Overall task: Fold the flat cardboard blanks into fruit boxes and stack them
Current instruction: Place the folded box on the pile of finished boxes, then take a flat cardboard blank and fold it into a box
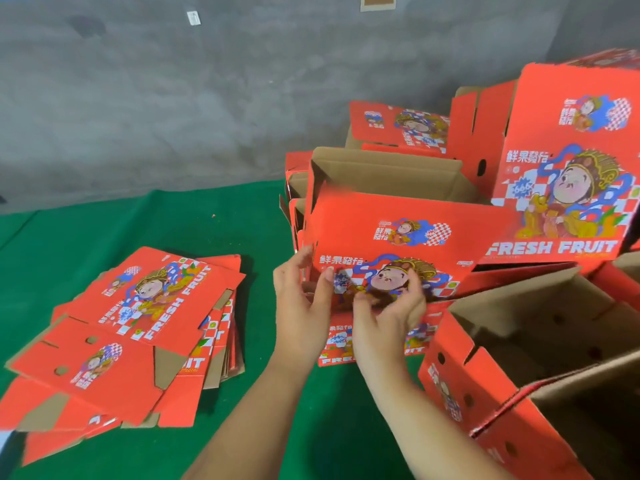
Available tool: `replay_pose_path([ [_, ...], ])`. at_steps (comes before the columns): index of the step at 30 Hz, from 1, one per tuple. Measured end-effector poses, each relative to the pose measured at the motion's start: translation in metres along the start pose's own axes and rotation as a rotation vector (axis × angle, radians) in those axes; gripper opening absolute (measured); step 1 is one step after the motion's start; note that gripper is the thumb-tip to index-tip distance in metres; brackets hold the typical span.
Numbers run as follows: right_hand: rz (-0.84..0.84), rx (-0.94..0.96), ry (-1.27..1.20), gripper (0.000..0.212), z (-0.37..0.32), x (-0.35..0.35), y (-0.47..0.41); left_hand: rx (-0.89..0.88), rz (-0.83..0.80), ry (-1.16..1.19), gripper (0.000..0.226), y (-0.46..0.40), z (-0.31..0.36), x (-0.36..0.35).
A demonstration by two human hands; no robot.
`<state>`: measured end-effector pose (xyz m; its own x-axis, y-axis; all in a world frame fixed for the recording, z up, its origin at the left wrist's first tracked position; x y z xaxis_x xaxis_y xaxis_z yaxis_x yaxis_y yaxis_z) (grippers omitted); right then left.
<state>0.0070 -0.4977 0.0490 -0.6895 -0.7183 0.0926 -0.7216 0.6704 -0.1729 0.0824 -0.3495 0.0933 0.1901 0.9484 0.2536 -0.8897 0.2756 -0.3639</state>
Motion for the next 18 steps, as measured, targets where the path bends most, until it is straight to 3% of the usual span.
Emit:
replay_pose_path([
  [7, -0.286, 0.314, 0.145, 0.048, -0.015, -0.076, 0.057, 0.309, 0.034, 0.202, 0.016, 0.053, -0.064, 0.035],
  [11, -0.449, 0.328, 0.233, 0.040, -0.006, -0.130, 0.092, 0.428, 0.108, 0.216, 0.016, 0.081, -0.100, 0.092],
  [13, -0.587, 0.220, 0.208, 0.037, 0.008, -0.167, 0.114, 0.493, 0.136, 0.216, 0.014, 0.094, -0.123, 0.125],
  [18, -0.908, -0.389, 0.046, 0.034, 0.059, -0.270, 0.181, 0.620, 0.275, 0.264, 0.010, 0.127, -0.180, 0.220],
])
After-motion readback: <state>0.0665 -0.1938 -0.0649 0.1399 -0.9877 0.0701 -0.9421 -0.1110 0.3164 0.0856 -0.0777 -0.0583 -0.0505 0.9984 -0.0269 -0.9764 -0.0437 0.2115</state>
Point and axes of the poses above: each hand's wrist, its own y-axis away from the middle knuckle, its own x-axis out of the back of the hand, z = x × y, the point moved 8 cm from there along -y, towards the middle knuckle, and after that the axes turned 12 degrees about -z, right-handed, at the moved point
